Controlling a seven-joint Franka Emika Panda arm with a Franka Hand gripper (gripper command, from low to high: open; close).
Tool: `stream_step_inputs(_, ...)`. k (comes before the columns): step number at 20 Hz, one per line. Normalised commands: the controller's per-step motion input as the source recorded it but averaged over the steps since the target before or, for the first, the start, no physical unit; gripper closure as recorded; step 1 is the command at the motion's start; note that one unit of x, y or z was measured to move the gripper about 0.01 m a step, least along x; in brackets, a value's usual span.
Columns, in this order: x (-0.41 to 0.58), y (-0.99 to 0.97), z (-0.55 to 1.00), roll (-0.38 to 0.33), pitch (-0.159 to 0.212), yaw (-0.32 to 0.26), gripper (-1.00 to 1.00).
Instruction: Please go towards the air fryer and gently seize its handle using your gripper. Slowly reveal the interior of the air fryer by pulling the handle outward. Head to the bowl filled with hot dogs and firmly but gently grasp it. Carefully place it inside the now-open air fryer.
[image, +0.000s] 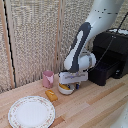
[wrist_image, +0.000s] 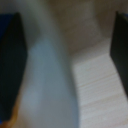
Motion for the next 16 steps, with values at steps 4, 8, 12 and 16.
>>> stream_step_inputs(4, 0.0, 0.0, -0.02, 0.014, 0.002, 0.035, 1.0)
stream_step_inputs(8, -0.023, -0.08, 0.34, 0.074, 0.008, 0.012, 1.0)
stream_step_inputs(12, -0.099, -0.18, 0.64, 0.099, 0.004, 0.034, 1.0)
stream_step_inputs(16, -0.026, -0.24, 0.87, 0.107, 0.032, 0.037, 1.0)
